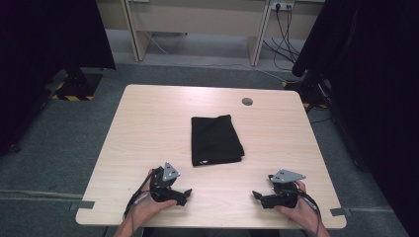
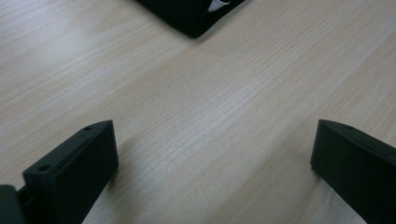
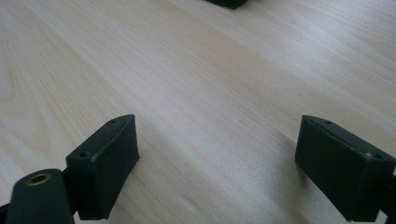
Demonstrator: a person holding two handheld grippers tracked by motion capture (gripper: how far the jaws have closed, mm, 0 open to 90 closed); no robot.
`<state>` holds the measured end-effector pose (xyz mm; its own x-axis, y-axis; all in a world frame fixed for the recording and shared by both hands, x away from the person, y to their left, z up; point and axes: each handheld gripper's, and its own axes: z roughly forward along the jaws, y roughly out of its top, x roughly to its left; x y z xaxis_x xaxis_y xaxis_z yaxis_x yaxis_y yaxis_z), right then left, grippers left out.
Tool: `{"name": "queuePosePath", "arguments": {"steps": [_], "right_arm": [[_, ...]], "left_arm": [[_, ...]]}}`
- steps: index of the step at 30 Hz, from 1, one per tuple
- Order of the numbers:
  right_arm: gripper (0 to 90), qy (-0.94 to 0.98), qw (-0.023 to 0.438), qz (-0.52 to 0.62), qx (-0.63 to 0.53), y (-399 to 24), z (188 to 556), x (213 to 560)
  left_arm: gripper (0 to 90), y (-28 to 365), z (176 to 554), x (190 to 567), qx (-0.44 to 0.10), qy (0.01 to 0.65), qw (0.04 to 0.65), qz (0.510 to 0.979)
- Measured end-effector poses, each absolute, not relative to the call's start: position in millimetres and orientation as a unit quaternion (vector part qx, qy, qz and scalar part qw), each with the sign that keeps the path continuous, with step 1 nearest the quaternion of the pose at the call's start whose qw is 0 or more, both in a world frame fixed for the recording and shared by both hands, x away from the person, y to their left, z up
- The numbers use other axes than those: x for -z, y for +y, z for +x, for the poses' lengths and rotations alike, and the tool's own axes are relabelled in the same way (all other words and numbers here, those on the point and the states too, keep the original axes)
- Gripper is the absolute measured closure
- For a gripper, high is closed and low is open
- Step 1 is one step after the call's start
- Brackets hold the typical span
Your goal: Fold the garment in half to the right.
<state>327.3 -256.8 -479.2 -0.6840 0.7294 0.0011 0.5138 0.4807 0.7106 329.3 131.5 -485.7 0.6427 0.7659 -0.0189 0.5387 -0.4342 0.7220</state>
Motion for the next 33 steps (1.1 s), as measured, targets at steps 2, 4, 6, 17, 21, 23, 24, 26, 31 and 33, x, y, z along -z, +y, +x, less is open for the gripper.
{"name": "queuePosePath", "arguments": {"steps": [2, 4, 6, 17, 21, 23, 24, 26, 31, 33], "right_arm": [[13.8, 0.846, 0.152, 0.368, -0.353, -258, 326, 479], [13.7, 0.846, 0.153, 0.369, -0.354, -259, 324, 479], [13.7, 0.846, 0.153, 0.37, -0.353, -260, 323, 479], [13.4, 0.845, 0.154, 0.371, -0.352, -264, 315, 479], [13.4, 0.845, 0.154, 0.372, -0.352, -265, 313, 479], [13.3, 0.845, 0.154, 0.373, -0.352, -266, 310, 479], [13.4, 0.844, 0.154, 0.374, -0.352, -266, 309, 479], [13.3, 0.844, 0.154, 0.373, -0.352, -267, 308, 479], [13.3, 0.844, 0.154, 0.375, -0.352, -268, 303, 479], [13.3, 0.844, 0.155, 0.374, -0.352, -269, 302, 479]], "left_arm": [[0.0, 131, 329, 486, -0.158, 0.392, 0.359, 0.832], [0.0, 131, 329, 486, -0.158, 0.392, 0.359, 0.832], [0.0, 131, 329, 486, -0.158, 0.392, 0.36, 0.832], [0.0, 131, 329, 486, -0.158, 0.392, 0.359, 0.832], [0.0, 132, 329, 486, -0.158, 0.392, 0.359, 0.832], [0.0, 132, 329, 486, -0.158, 0.392, 0.359, 0.832], [0.0, 132, 329, 486, -0.158, 0.392, 0.359, 0.832], [0.0, 132, 329, 486, -0.158, 0.392, 0.359, 0.832], [0.0, 132, 329, 486, -0.158, 0.393, 0.359, 0.832], [0.0, 132, 329, 486, -0.158, 0.392, 0.359, 0.832]]}}
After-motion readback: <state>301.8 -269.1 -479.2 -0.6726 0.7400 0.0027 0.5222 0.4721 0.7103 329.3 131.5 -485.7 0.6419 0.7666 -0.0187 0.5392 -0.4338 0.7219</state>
